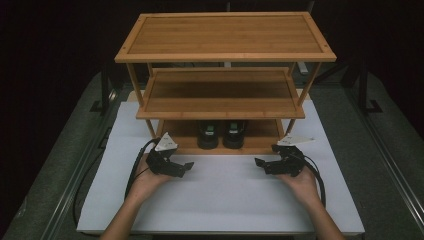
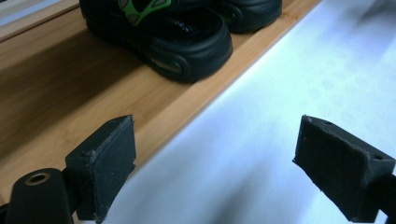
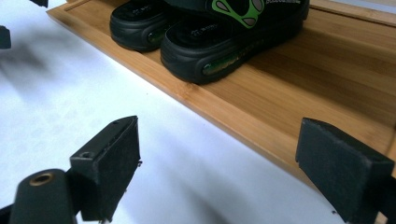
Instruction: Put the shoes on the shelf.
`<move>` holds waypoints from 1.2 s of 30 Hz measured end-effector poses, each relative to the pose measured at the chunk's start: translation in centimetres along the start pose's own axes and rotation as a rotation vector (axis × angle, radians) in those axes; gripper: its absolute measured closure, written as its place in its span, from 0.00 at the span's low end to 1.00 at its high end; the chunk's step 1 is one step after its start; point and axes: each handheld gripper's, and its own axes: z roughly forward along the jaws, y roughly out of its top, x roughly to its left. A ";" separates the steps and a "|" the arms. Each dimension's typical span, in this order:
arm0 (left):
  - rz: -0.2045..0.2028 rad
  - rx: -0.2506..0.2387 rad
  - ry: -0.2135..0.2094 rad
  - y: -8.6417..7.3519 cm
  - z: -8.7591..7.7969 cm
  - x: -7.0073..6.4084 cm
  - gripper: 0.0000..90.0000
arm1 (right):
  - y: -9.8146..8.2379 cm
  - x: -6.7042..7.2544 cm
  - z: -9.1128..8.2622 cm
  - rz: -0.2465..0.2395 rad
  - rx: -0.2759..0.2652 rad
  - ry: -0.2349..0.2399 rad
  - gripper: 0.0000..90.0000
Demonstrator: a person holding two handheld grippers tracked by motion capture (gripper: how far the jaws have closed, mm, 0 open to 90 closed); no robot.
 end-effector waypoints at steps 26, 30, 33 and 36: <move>-0.023 0.050 0.073 -6.2 -5.8 -0.7 0.02 | -5.7 -0.5 -5.8 -0.014 -0.002 -0.081 0.03; -0.034 0.067 0.089 -7.7 -6.8 -0.7 0.02 | -6.8 -0.6 -6.8 -0.001 0.005 -0.090 0.03; -0.044 0.073 0.102 -8.8 -7.5 -0.7 0.02 | -7.4 -0.7 -7.3 0.001 0.007 -0.103 0.03; -0.056 0.077 0.114 -10.0 -8.3 -0.5 0.02 | -8.0 -0.8 -7.7 0.000 0.019 -0.119 0.03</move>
